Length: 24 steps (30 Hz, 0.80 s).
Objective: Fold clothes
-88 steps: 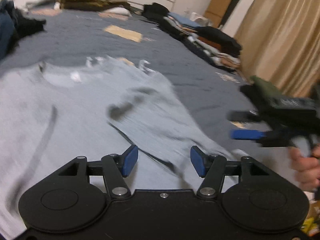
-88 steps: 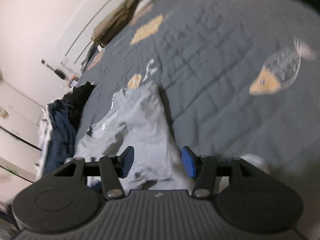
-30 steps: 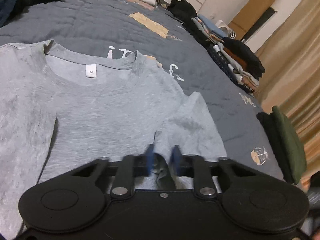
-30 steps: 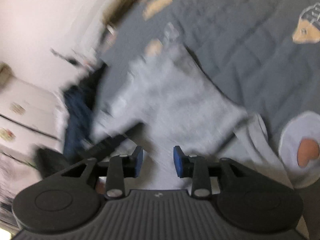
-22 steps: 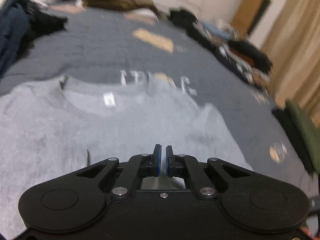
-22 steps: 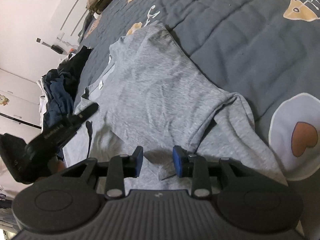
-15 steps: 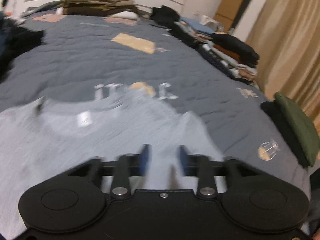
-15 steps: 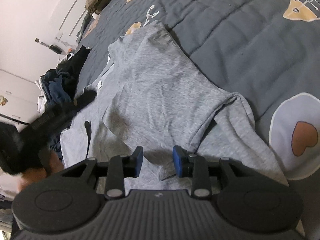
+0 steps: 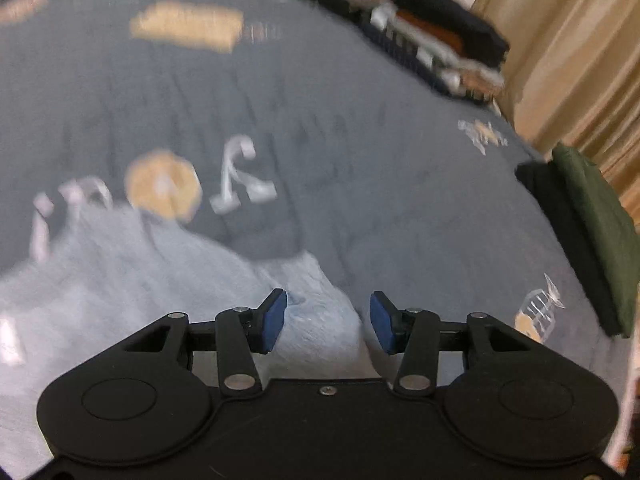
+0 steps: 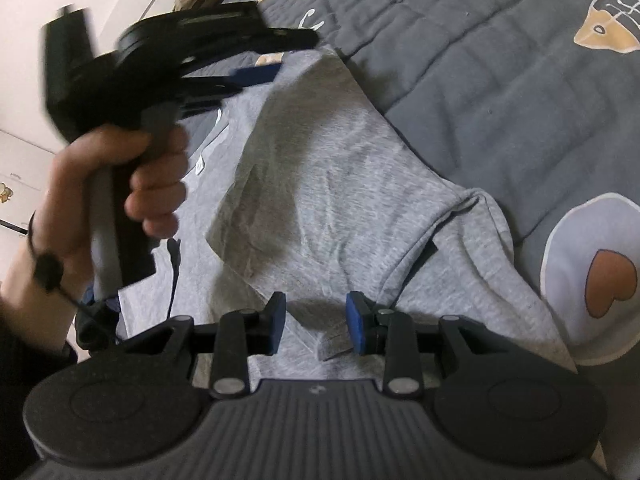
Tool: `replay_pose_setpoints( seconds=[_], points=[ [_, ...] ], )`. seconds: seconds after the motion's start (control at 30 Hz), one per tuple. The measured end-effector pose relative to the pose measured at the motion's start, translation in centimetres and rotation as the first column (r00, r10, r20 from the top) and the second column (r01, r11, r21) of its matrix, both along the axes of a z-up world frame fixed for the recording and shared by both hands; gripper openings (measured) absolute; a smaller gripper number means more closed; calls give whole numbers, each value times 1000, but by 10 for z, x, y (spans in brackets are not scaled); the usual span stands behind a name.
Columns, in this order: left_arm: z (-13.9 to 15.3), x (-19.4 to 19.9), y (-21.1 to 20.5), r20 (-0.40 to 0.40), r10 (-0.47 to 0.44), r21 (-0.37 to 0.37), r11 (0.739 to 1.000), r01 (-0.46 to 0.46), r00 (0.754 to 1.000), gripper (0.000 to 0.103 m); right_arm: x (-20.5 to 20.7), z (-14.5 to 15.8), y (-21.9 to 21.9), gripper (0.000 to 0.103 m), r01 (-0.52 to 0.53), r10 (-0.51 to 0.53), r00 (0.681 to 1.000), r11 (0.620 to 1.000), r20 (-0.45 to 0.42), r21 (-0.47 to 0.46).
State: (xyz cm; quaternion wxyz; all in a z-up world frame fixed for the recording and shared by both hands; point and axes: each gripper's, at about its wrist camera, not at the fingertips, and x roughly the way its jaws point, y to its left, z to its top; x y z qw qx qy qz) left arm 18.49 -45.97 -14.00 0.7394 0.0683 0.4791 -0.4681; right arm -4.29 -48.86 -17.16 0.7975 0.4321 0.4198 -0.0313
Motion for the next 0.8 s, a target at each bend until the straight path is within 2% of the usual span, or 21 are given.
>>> replay_pose_setpoints(
  seconds=[0.07, 0.1, 0.13, 0.2, 0.23, 0.3, 0.33, 0.37, 0.43, 0.53, 0.6, 0.63, 0.7, 0.8],
  points=[
    [-6, 1, -4, -10, -3, 10, 1000, 3, 1000, 42, 0, -1, -1, 33, 2, -2, 1000, 1000, 2, 9],
    [-7, 2, -4, -5, -6, 4, 1000, 6, 1000, 28, 0, -1, -2, 33, 2, -2, 1000, 1000, 2, 12],
    [-7, 3, -3, 0, -10, -3, 1000, 10, 1000, 19, 0, -1, -2, 33, 1, -1, 1000, 1000, 3, 12],
    [1, 5, 2, 30, -13, -76, 997, 15, 999, 5, 0, -1, -1, 33, -2, 2, 1000, 1000, 4, 5],
    [7, 5, 6, 55, -12, -123, 992, 19, 998, 2, 0, 0, 0, 33, -5, 5, 1000, 1000, 5, 1],
    [20, 6, 15, 145, 54, -228, 973, -19, 988, 0, 0, 0, 1, 33, -10, 10, 1000, 1000, 6, -8],
    [23, 8, 16, 166, 86, -235, 971, -45, 982, 0, 0, 0, 1, 33, -9, 9, 1000, 1000, 6, -8],
    [23, 13, 14, 162, 99, -206, 976, -64, 982, 0, 0, -1, 1, 33, -9, 9, 1000, 1000, 6, -6],
    [17, 19, 10, 82, 64, -144, 988, -52, 995, 1, 0, -2, 0, 33, -8, 8, 1000, 1000, 7, 0],
    [18, 6, 25, 105, 44, -114, 993, -32, 993, 11, 0, -3, -3, 33, -6, 6, 1000, 1000, 7, 16],
    [19, -7, 44, 120, 30, -109, 994, -17, 992, 55, 0, -3, -4, 33, -2, 2, 1000, 1000, 7, 24],
    [19, -13, 58, 129, 37, -125, 992, -21, 991, 59, 1, -2, -4, 33, -4, 4, 1000, 1000, 8, 21],
    [19, -25, 88, 136, 46, -144, 989, -26, 990, 59, 1, -1, -3, 33, -5, 5, 1000, 1000, 9, 16],
    [16, -33, 134, 95, 123, -154, 982, -108, 988, 59, 0, -1, -2, 34, -3, 3, 1000, 1000, 9, 13]
  ],
)
